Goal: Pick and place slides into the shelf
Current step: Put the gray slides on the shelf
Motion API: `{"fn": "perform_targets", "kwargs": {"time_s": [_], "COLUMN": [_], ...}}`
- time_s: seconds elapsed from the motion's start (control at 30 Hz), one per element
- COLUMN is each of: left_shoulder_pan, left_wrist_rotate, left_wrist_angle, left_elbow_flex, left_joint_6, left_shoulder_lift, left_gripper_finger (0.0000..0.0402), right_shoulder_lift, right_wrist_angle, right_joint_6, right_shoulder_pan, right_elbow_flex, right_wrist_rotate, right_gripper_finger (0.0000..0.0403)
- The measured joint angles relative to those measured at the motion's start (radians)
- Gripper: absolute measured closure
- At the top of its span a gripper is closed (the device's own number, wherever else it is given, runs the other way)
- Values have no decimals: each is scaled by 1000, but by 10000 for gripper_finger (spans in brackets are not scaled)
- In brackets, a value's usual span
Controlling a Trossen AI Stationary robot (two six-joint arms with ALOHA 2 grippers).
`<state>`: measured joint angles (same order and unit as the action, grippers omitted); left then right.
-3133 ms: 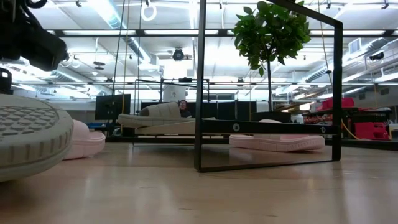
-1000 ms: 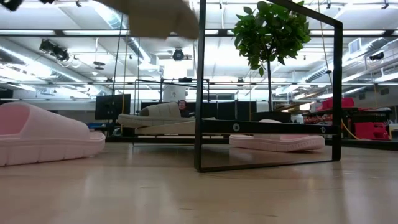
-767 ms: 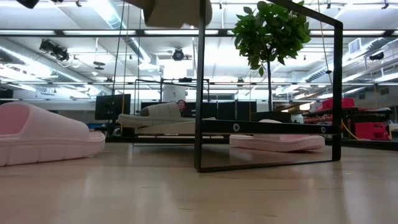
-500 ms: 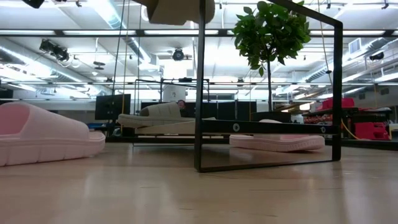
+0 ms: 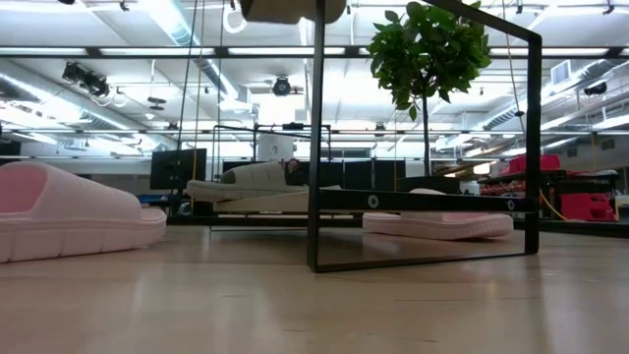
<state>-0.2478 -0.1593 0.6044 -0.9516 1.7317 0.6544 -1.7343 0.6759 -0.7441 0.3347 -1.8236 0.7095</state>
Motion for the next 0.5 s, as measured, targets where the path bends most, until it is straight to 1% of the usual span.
{"fn": "perform_targets", "kwargs": {"time_s": [0.1, 0.27, 0.5], "left_shoulder_pan": [0, 0, 0], "left_wrist_rotate": [0, 15, 24], "left_wrist_angle": [-16, -26, -60], "left_elbow_flex": [0, 0, 0], "left_joint_6": [0, -11, -15], "left_shoulder_lift": [0, 0, 7], "left_gripper_finger": [368, 368, 369], "right_shoulder_lift": [-13, -32, -64], "right_wrist_angle": [0, -32, -71], "right_joint_6": [7, -30, -52], "right_shoulder_pan": [-8, -25, -65], "right_elbow_flex": [0, 0, 0], "right_wrist_rotate": [-17, 5, 16], "right_gripper_finger": [102, 94, 102]}}
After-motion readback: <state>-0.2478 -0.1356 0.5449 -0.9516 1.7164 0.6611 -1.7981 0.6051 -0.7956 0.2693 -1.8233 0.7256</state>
